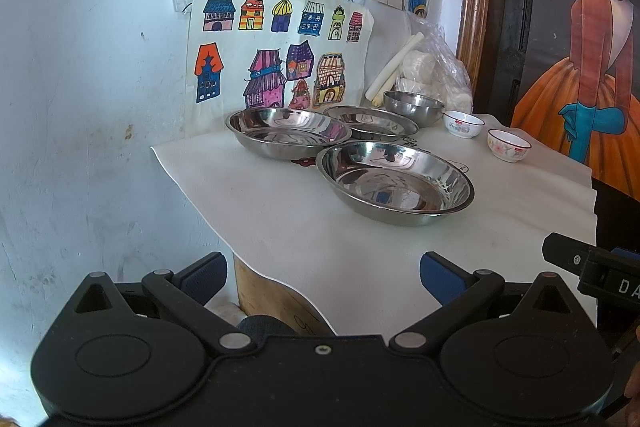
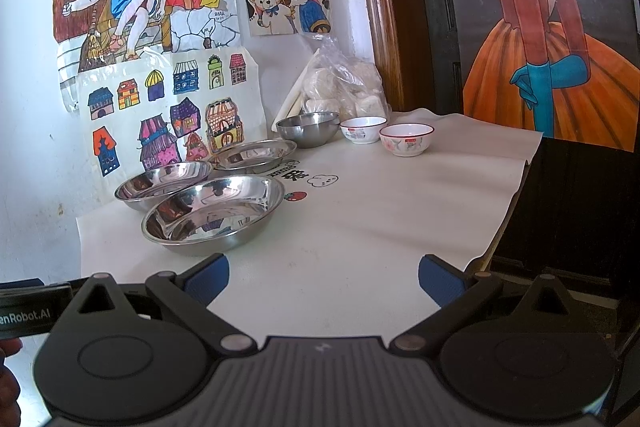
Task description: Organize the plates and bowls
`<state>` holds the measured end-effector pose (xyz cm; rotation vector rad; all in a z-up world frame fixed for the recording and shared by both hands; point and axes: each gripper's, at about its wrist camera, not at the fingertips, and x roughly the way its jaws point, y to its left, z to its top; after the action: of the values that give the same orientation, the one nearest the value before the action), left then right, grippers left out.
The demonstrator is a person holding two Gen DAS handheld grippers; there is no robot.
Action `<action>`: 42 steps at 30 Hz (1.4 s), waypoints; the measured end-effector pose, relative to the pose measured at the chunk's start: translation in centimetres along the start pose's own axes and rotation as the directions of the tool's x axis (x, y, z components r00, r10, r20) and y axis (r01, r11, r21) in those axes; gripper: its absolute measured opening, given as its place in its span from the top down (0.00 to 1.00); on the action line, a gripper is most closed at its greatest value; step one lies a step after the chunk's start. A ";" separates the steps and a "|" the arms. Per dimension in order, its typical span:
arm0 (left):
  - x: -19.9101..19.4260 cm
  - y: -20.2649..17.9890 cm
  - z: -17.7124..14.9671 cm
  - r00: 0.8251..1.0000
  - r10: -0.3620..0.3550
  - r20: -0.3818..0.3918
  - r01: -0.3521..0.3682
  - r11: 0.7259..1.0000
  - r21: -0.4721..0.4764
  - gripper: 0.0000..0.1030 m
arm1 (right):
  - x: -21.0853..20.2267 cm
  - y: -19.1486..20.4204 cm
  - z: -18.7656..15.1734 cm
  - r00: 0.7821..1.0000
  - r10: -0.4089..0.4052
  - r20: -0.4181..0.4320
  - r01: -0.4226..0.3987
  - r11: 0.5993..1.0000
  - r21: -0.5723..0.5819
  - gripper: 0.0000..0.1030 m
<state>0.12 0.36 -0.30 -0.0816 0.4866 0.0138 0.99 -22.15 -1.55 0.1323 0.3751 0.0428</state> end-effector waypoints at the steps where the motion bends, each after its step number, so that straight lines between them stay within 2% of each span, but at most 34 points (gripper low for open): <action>1: 0.0 0.0 0.0 1.000 0.000 0.000 0.000 1.000 0.000 0.01 | 0.0 0.0 0.1 1.000 0.000 0.000 0.000 1.000 0.000 0.00; 20: 0.7 0.0 -0.1 1.000 0.019 0.001 -0.019 1.000 -0.013 0.01 | 0.7 0.3 0.4 0.999 -0.008 -0.033 0.007 1.000 -0.023 0.00; 23: 1.0 0.1 0.8 0.999 0.033 0.009 -0.033 0.999 0.004 0.01 | 1.1 0.6 0.9 0.998 -0.029 -0.047 0.026 0.998 -0.056 0.00; 26: 1.7 0.2 2.2 0.999 0.028 -0.021 -0.028 0.999 0.027 0.01 | 1.7 0.6 1.6 0.997 -0.044 -0.069 0.040 0.997 -0.067 0.00; 35: 4.4 0.7 6.8 0.997 -0.004 -0.076 0.003 1.000 -0.006 0.01 | 3.6 0.1 4.7 0.996 -0.050 -0.077 0.042 0.993 -0.109 0.00; 42: 8.5 0.1 9.8 0.982 -0.047 -0.180 0.047 0.999 -0.001 0.01 | 6.1 -0.3 7.9 0.996 -0.009 -0.089 -0.004 0.989 -0.150 0.00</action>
<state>12.17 1.25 4.35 -0.0920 0.6658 -0.0410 9.60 -22.96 3.51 -0.0190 0.4602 0.0743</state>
